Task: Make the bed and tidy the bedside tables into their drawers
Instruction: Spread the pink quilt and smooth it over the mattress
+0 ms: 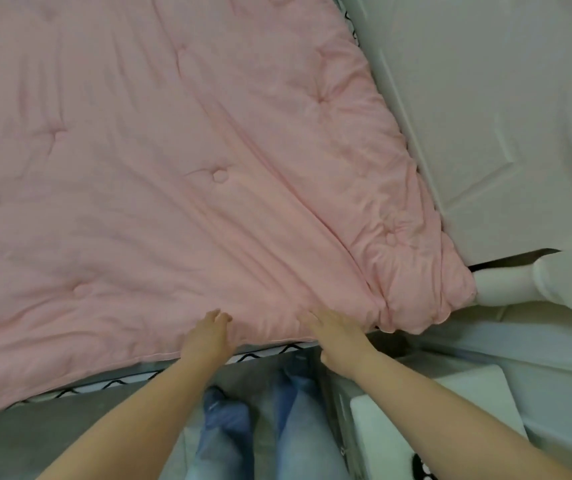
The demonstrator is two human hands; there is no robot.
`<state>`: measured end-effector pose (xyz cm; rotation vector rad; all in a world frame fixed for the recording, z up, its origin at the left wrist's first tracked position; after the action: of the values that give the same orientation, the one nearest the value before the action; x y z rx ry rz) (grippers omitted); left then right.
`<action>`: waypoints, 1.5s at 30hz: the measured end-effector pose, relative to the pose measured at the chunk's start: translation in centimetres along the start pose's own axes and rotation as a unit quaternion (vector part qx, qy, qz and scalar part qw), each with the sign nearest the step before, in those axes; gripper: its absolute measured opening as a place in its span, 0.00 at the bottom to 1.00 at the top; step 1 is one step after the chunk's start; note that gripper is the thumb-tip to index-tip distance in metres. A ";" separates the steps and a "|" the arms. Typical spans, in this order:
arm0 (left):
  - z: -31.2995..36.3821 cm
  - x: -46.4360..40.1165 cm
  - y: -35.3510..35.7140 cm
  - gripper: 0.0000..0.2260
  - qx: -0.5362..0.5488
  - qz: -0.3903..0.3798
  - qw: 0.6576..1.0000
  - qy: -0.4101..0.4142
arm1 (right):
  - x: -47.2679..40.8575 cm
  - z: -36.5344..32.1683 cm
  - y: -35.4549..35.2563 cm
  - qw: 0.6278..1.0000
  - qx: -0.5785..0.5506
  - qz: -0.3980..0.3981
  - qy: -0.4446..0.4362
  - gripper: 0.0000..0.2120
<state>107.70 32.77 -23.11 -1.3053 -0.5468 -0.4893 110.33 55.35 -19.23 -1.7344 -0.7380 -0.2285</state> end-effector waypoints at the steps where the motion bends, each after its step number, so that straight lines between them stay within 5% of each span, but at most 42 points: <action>1: -2.1 0.2 0.2 0.28 -0.002 0.008 1.000 -0.006 | -0.8 -1.9 1.3 1.000 -0.001 -0.010 -0.012 0.43; 6: -9.8 0.5 0.8 0.35 0.050 0.078 0.995 0.036 | -5.4 -9.5 7.3 0.995 0.065 -0.048 -0.054 0.52; 9: -13.6 0.1 1.3 0.39 -0.024 0.094 0.991 0.088 | -8.6 -13.1 9.5 0.992 0.111 -0.032 -0.054 0.54; 14: -21.8 -1.4 3.6 0.44 -0.147 0.134 0.979 0.047 | -14.1 -16.9 12.9 0.991 0.123 0.025 0.037 0.61; 17: -24.3 -2.9 3.5 0.33 -0.163 0.191 0.968 0.030 | -16.3 -17.4 13.8 0.981 0.172 0.046 0.075 0.53; 22: -24.3 -4.9 1.9 0.08 -0.093 0.244 0.959 0.108 | -18.5 -17.1 10.6 0.979 0.160 0.124 0.006 0.33; 28: -24.1 0.0 1.4 0.16 0.049 0.249 0.961 0.115 | -14.7 -18.4 9.9 0.992 0.003 0.115 0.044 0.26; 35: -23.8 1.6 9.9 0.15 -0.057 0.125 0.979 0.148 | -8.6 -17.0 18.2 0.981 0.035 -0.170 -0.087 0.17; 36: -23.3 1.4 10.2 0.16 -0.059 0.127 0.978 0.151 | -9.1 -16.6 17.1 0.989 0.003 -0.130 -0.064 0.14; 38: -21.3 1.1 8.9 0.15 -0.027 0.162 0.971 0.172 | -10.5 -13.8 12.7 0.996 -0.050 0.076 0.011 0.08; 40: -19.0 0.8 7.0 0.12 -0.007 0.198 0.962 0.189 | -10.5 -9.9 10.0 0.975 -0.002 0.204 0.090 0.14; 42: -17.0 -0.2 5.4 0.10 0.001 0.225 0.957 0.183 | -11.0 -7.1 12.0 0.988 0.007 0.102 0.120 0.21; 44: -14.7 -1.3 4.8 0.10 0.012 0.230 0.957 0.176 | -10.8 -7.1 14.6 0.993 -0.064 -0.050 0.090 0.10; 45: -13.1 -2.0 4.5 0.10 0.019 0.224 0.957 0.183 | -10.9 -7.1 14.5 0.991 -0.094 -0.061 0.076 0.03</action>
<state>110.27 20.87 -30.05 -1.2165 0.0527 -0.3274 111.85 43.17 -34.30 -1.8276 -0.7299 -0.5241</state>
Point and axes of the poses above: each hand's wrist, its own x-axis away from the middle knuckle, its own y-axis out of the palm, z = x × y, the point moved 10 cm from there along -x, towards the middle knuckle, and after that the axes turned 7 degrees about z, right-handed, at the moved point
